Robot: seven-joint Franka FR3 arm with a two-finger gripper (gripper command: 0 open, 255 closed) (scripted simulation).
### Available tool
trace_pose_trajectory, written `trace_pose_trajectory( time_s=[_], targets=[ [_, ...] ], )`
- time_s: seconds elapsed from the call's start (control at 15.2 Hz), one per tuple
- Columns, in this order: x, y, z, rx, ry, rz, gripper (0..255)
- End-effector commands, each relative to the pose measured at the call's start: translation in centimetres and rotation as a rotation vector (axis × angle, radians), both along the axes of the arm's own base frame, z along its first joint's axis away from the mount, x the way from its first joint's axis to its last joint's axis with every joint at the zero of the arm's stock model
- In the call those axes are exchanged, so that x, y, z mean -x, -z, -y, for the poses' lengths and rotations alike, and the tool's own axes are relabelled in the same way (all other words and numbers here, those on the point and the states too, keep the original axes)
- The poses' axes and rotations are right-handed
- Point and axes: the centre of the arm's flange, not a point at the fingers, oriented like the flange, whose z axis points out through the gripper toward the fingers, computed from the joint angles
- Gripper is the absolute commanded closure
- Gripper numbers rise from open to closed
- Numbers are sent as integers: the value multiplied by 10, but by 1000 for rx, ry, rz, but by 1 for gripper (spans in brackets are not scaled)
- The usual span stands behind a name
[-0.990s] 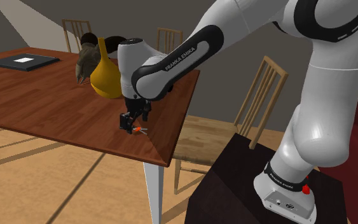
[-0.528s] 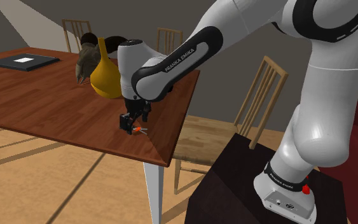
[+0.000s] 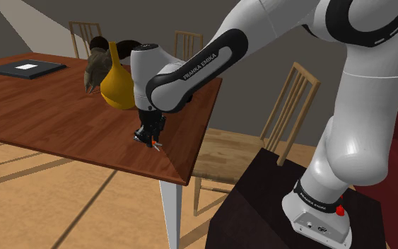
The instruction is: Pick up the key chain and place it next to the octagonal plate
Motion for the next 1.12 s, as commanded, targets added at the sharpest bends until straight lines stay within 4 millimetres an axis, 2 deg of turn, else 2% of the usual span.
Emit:
trace_pose_trajectory(
  time_s=[0.0, 0.07, 1.06],
  targets=[
    [0, 1, 0, 1, 1, -2, 255],
    [0, 1, 1, 1, 1, -2, 255],
    [0, -78, 1, 1, 1, -2, 255]
  ],
)
